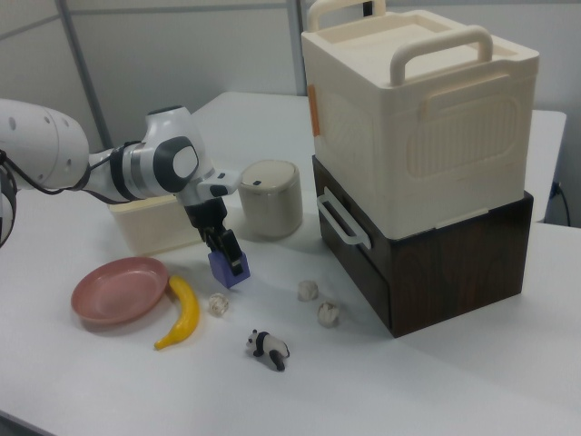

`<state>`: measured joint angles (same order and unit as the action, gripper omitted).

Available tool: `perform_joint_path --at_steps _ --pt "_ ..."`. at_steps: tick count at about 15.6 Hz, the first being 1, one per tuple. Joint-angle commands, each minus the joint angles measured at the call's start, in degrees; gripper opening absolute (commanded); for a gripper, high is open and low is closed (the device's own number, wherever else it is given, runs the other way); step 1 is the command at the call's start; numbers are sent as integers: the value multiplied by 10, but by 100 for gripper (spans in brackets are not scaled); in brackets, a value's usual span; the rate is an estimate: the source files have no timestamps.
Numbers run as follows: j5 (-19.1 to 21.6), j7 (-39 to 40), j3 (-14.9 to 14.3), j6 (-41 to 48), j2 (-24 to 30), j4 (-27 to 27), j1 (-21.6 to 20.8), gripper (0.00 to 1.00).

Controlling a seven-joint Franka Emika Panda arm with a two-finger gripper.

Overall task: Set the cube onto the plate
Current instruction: 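Lower the gripper over the purple cube and close on it, then lift the purple cube and carry it over the pink plate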

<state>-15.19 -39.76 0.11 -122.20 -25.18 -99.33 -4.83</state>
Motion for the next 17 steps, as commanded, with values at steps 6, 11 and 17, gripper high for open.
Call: perform_joint_path --at_steps 6,11,17 --pt "-9 -16 -2 -6 21 -4 -10 28" --pt "-6 17 12 53 69 -3 -15 18" --pt "-9 43 98 173 98 -5 -18 18"
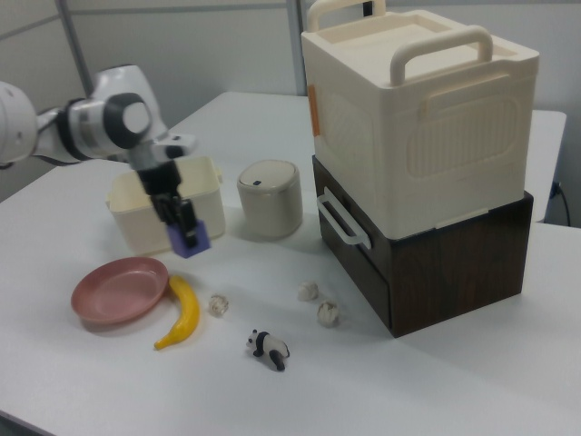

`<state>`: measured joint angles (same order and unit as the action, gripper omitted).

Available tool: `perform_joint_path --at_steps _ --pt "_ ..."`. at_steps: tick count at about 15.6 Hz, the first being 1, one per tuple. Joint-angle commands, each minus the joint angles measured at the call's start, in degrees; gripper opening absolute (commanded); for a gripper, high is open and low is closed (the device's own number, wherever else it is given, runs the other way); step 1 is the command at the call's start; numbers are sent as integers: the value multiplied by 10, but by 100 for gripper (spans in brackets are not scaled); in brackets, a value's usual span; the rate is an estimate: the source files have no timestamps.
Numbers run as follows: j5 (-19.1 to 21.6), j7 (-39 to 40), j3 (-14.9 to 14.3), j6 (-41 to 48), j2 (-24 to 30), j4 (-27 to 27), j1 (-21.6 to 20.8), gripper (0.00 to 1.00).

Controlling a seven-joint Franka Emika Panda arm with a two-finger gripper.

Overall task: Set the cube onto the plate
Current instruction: 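Lift the purple cube and carry it over the pink plate, then lower the cube onto the pink plate and open the gripper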

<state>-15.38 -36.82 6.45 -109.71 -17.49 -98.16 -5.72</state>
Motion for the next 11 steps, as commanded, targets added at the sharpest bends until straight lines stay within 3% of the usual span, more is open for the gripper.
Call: perform_joint_path --at_steps 1,5,8,9,10,11 --pt "-7 13 47 59 22 -17 -9 16" --pt "-7 -7 93 92 22 -25 -11 14" --pt "-14 -63 97 82 22 -56 -38 15" --pt "-14 -69 97 82 22 -63 -46 20" --pt "-15 -75 97 84 22 -65 -48 34" --pt "-14 -79 97 91 22 -63 -48 56"
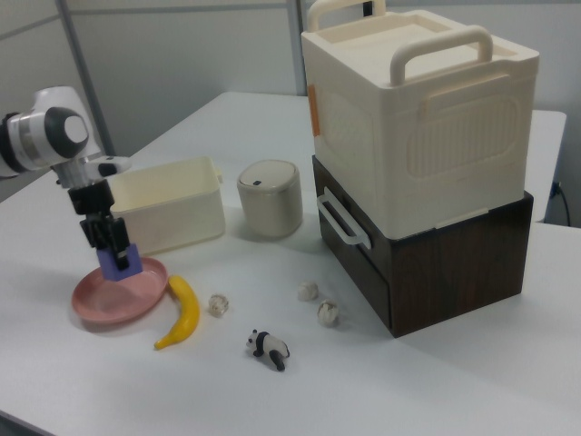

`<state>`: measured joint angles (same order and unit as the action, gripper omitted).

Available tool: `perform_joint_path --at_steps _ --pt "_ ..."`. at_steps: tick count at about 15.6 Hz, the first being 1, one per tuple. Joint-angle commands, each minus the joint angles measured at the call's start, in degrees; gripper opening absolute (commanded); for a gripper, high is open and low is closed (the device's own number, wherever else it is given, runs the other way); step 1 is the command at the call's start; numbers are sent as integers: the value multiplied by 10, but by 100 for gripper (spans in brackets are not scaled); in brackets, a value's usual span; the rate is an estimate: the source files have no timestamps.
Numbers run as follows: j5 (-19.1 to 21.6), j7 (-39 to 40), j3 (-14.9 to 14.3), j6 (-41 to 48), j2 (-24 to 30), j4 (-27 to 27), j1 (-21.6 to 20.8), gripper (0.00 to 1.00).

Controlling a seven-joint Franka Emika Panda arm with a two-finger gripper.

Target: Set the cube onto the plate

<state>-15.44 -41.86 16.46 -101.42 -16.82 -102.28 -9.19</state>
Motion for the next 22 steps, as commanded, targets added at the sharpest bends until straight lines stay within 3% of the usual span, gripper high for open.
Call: perform_joint_path --at_steps 1,2,11,17,19,22 --pt "-13 -30 -3 9 18 -22 -14 85" --pt "-13 -31 -3 9 19 -22 -14 100" --pt "-20 -24 -4 16 35 -20 -5 100" --pt "-15 46 -11 16 114 -6 68 100" --pt "0 70 -27 16 129 15 94 100" --pt "42 118 -90 17 145 51 97 100"
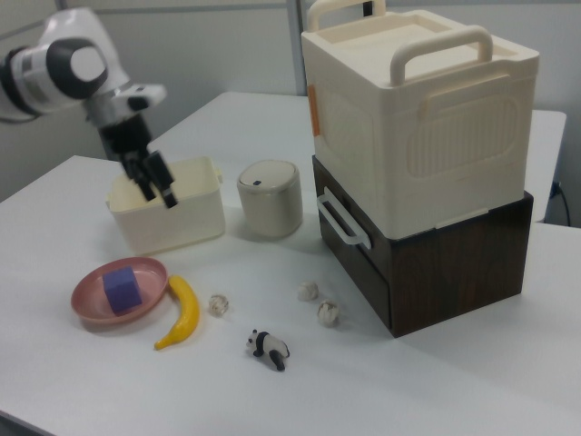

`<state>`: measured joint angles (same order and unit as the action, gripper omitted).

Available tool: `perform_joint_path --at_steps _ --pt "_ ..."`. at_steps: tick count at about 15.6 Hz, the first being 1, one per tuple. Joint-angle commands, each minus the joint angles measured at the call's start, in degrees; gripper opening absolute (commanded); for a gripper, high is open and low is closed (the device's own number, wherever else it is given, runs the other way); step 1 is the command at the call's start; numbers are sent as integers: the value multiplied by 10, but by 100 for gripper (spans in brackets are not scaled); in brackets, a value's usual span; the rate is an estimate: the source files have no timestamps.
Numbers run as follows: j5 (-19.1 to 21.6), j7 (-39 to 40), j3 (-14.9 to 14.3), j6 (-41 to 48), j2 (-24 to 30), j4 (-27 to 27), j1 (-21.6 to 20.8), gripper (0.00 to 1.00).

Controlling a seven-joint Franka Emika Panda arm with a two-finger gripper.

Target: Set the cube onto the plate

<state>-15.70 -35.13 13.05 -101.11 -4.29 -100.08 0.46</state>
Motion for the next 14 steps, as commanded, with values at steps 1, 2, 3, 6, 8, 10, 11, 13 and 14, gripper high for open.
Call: perform_joint_path --at_steps 1,2,3,6,8,10,11,13,14 --pt "59 65 -80 14 23 39 1 100" --pt "73 81 -105 19 29 51 0 100" --pt "86 101 -126 29 37 64 0 100" --pt "107 165 -165 42 53 93 -1 100" --pt "124 176 -167 90 53 115 1 100" --pt "131 187 -167 108 66 113 2 100" --pt "133 199 -167 102 70 110 2 100" --pt "146 229 -167 74 69 100 2 100" --pt "148 230 -167 48 70 88 2 100"
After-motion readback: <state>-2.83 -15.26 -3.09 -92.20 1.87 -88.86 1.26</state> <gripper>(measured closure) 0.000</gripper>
